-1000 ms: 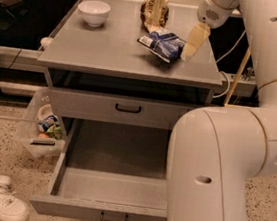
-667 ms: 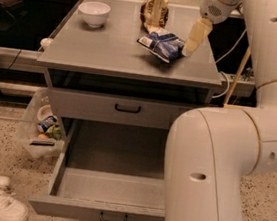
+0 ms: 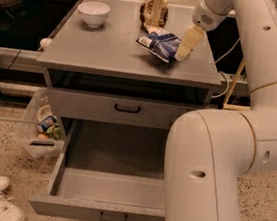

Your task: Place blue chip bag into middle drawer

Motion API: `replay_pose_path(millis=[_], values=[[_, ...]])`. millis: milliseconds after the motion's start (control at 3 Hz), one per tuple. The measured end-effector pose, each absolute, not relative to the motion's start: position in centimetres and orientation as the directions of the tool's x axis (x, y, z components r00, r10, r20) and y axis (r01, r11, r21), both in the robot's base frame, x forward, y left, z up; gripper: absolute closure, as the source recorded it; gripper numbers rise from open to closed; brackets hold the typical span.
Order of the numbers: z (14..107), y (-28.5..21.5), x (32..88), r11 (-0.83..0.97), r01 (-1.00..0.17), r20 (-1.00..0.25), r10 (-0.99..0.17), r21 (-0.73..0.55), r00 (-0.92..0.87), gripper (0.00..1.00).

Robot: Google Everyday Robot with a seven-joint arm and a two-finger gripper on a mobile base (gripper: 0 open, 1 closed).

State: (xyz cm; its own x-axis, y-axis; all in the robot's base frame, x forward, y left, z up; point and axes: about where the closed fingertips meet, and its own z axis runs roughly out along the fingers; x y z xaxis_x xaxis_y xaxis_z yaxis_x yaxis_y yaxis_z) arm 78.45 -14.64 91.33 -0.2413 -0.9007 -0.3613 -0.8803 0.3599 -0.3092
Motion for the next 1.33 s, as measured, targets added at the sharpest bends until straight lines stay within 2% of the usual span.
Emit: replay_pose_path(millis=[667,1000,1333], values=[[84.7,-8.4,80.1,0.281,-0.939,-0.423,-0.889,-0.198,-0.177,0.0],[84.4,-8.3,80.5,0.284,-0.937,-0.426,-0.887,-0.202,-0.177,0.0],[84.4,-8.3,80.5,0.284,-0.937,-0.426,-0.887,-0.202,-0.177,0.17]])
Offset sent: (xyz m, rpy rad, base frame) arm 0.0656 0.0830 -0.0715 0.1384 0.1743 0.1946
